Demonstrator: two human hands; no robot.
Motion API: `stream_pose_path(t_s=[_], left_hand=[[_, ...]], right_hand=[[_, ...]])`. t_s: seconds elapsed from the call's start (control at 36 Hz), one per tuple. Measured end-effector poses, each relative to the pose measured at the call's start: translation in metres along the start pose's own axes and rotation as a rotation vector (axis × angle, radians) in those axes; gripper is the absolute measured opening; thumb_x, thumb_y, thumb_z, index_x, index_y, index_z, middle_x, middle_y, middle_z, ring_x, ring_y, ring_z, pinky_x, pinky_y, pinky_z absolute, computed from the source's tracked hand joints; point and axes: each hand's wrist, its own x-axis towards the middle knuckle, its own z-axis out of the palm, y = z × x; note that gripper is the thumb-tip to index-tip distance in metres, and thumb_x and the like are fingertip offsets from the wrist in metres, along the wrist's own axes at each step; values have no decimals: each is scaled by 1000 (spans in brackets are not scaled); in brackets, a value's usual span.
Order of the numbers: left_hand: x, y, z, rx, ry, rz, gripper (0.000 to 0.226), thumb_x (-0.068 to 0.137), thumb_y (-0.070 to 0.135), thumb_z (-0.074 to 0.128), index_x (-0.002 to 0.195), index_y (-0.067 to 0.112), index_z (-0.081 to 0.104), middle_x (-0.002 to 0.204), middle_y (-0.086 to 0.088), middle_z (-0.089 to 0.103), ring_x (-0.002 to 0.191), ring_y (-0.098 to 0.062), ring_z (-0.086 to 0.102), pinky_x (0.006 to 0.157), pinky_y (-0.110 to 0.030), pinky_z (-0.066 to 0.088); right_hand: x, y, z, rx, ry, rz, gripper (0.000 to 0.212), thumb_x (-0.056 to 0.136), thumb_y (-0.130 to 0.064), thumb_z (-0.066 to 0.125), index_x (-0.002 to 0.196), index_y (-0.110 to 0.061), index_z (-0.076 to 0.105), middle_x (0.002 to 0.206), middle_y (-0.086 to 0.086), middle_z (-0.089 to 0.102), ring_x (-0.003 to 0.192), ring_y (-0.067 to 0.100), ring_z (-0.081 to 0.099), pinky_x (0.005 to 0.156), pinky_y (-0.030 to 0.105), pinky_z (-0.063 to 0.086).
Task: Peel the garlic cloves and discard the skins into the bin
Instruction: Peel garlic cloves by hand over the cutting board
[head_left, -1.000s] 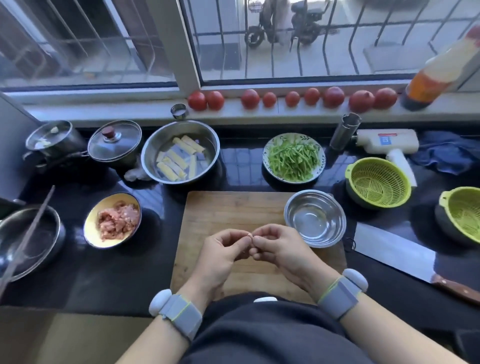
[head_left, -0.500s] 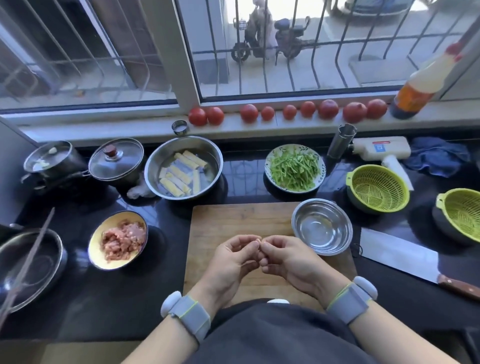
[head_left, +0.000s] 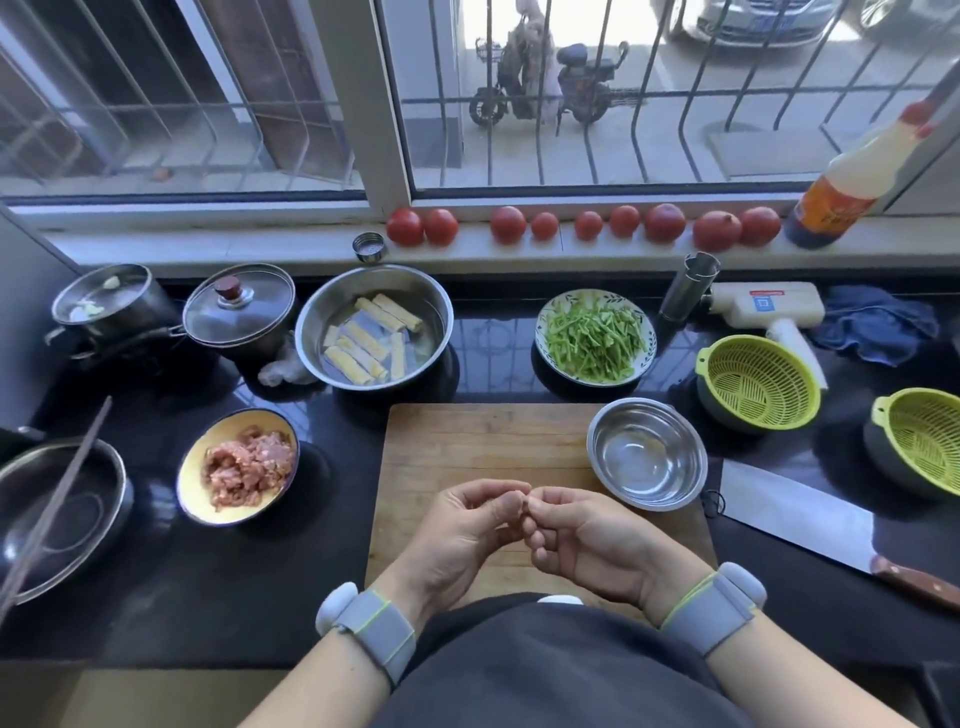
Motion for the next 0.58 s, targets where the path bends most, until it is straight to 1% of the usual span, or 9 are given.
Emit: stream_pose_path(t_s=[0.08, 0.17, 0.22, 0.31, 0.36, 0.42, 0.44, 0.53, 0.58], left_hand=[[1, -3, 2, 4, 33, 29, 19, 79, 3, 71, 96, -5, 73, 80, -21, 67, 64, -23, 66, 68, -33, 59], [3, -6, 1, 108, 80, 115, 16, 79, 5, 75, 94, -3, 75, 84, -22, 70, 70, -24, 67, 72, -33, 58], [6, -8, -1, 275, 138, 215, 11, 82, 3, 76, 92, -1, 77, 90, -18, 75, 78, -23, 69, 77, -32, 58], [8, -8, -3, 557, 160, 391, 7, 83, 5, 78, 88, 10, 80, 91, -6, 76, 87, -18, 72, 82, -33, 57], [8, -6, -3, 696, 163, 497, 8, 83, 7, 79, 86, 13, 81, 88, 0, 75, 87, -13, 71, 80, -25, 55], [8, -4, -2, 771, 169, 574, 8, 82, 7, 80, 85, 15, 81, 86, 3, 73, 85, -12, 71, 76, -18, 52], [9, -4, -2, 800, 174, 603, 8, 82, 8, 80, 84, 16, 81, 85, 5, 72, 85, -12, 70, 75, -16, 51], [11, -5, -4, 896, 185, 674, 7, 82, 11, 81, 86, 17, 80, 85, 8, 73, 85, -10, 71, 76, -20, 53], [12, -6, -8, 937, 195, 689, 9, 84, 10, 80, 89, 18, 80, 86, 10, 75, 85, -8, 71, 77, -21, 54]], right_hand=[[0, 1, 2, 61, 13, 0, 8, 95, -6, 58, 88, -7, 62, 76, 9, 58, 60, 12, 55, 57, 23, 52], [2, 2, 5, 58, 47, -16, 8, 93, -7, 60, 86, -7, 63, 75, 9, 59, 60, 13, 55, 56, 23, 53], [3, 3, 7, 24, 92, -49, 11, 96, -6, 59, 85, -6, 62, 73, 9, 59, 58, 13, 55, 55, 23, 53], [4, 4, 9, -27, 156, -120, 16, 99, -6, 57, 84, -3, 64, 70, 9, 59, 56, 13, 53, 54, 23, 52], [4, 5, 10, -62, 185, -161, 17, 99, -6, 57, 85, -2, 65, 69, 9, 59, 56, 12, 53, 53, 22, 52], [5, 6, 10, -102, 216, -201, 15, 99, -6, 58, 86, -2, 65, 70, 10, 59, 56, 12, 54, 53, 23, 52], [6, 6, 11, -127, 235, -223, 14, 99, -6, 59, 88, -1, 65, 71, 10, 60, 57, 13, 55, 54, 24, 53], [5, 4, 11, -240, 297, -281, 13, 99, -7, 60, 92, 2, 66, 73, 10, 61, 61, 14, 56, 57, 27, 54], [5, 2, 10, -317, 340, -304, 13, 100, -6, 59, 91, 2, 65, 72, 10, 60, 61, 15, 54, 57, 28, 54]])
